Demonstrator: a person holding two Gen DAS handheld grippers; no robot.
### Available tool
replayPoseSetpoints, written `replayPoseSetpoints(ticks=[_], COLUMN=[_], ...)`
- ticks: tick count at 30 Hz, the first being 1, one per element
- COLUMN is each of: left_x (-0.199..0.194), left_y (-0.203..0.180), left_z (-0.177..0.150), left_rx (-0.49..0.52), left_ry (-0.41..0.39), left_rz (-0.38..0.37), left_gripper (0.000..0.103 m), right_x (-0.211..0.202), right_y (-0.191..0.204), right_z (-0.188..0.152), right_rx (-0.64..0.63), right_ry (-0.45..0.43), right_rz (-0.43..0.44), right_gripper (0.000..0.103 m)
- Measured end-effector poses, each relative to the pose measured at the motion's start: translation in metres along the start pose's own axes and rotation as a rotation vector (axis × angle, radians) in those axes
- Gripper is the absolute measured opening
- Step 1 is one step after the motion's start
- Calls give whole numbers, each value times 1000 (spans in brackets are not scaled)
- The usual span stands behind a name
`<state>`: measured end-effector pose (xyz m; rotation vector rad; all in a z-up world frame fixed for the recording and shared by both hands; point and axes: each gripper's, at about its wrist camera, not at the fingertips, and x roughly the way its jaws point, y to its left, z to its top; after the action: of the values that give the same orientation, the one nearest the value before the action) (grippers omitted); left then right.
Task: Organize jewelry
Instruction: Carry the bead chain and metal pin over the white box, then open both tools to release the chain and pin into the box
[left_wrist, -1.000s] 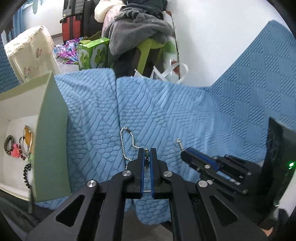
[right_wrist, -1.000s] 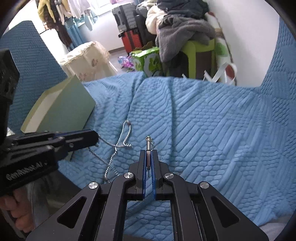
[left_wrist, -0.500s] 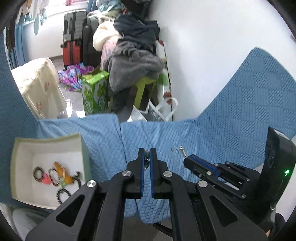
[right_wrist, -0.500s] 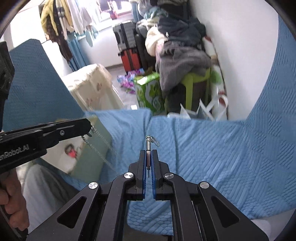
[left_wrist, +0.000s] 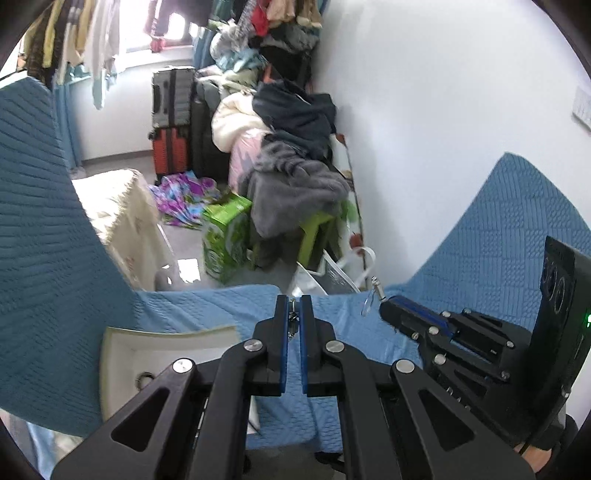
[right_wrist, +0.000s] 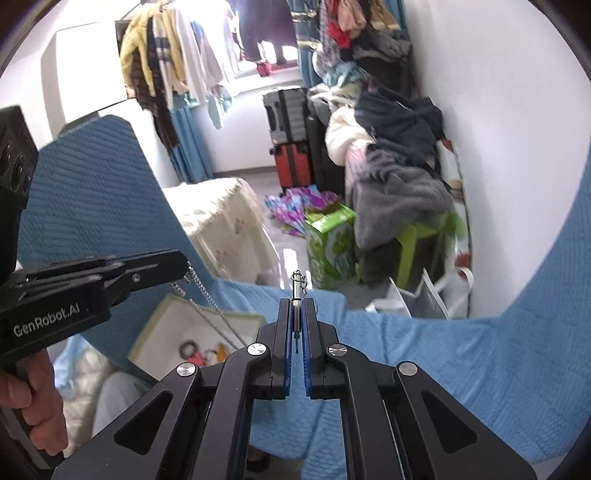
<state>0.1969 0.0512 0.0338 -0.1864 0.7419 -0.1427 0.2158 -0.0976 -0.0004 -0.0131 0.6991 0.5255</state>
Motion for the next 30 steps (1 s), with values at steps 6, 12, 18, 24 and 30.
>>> replayPoseSetpoints(ticks=[6,12,18,24,30], left_x=[-22,-21,-1,34,71], left_y=[39,75,106,136,154], left_z=[1,-13,-41,-70,-101], left_rx=[-32,-52,-103,-138,-141], left_ry=[-33,-35,-33,15,97], left_rz=[43,77,89,105,101], left_gripper=[4,5,5,5,5], right_x=[11,40,80,122,163], right_y=[36,67,82,91,96], right_z=[13,4,-22,-49,-80], right_rx=[8,-10,-9,-17,-4], right_ry=[-17,19,100,139,197], right_rz=[39,56,55,27,21], right_gripper=[3,3,3,3,3])
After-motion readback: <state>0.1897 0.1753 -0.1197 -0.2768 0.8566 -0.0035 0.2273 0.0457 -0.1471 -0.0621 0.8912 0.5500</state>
